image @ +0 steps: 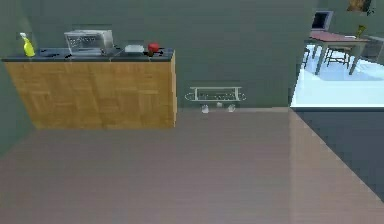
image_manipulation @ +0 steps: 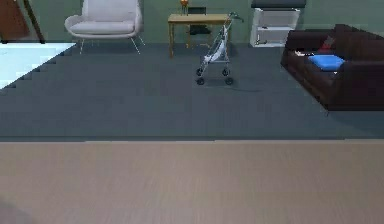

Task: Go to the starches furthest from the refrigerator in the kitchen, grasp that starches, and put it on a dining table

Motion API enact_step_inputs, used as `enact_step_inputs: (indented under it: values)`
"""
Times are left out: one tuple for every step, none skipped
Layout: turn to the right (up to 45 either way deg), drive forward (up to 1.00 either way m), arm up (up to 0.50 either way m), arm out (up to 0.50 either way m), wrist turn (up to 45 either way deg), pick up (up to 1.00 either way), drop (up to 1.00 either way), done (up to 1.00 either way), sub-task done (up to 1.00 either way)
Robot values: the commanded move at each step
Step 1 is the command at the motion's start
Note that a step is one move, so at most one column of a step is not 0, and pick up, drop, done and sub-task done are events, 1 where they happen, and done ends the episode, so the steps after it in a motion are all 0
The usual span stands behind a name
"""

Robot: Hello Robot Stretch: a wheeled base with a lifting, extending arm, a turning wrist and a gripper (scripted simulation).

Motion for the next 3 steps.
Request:
enact_step_inputs:
  values:
    - [0.0,1.0,0.0,0.0,0.0,0.0,0.0,0.0,0.0]
    - [0.0,0.55,0.0,0.0,0.0,0.0,0.0,0.0,0.0]
    - [-45.0,0.0,0.0,0.0,0.0,0.0,0.0,0.0,0.0]
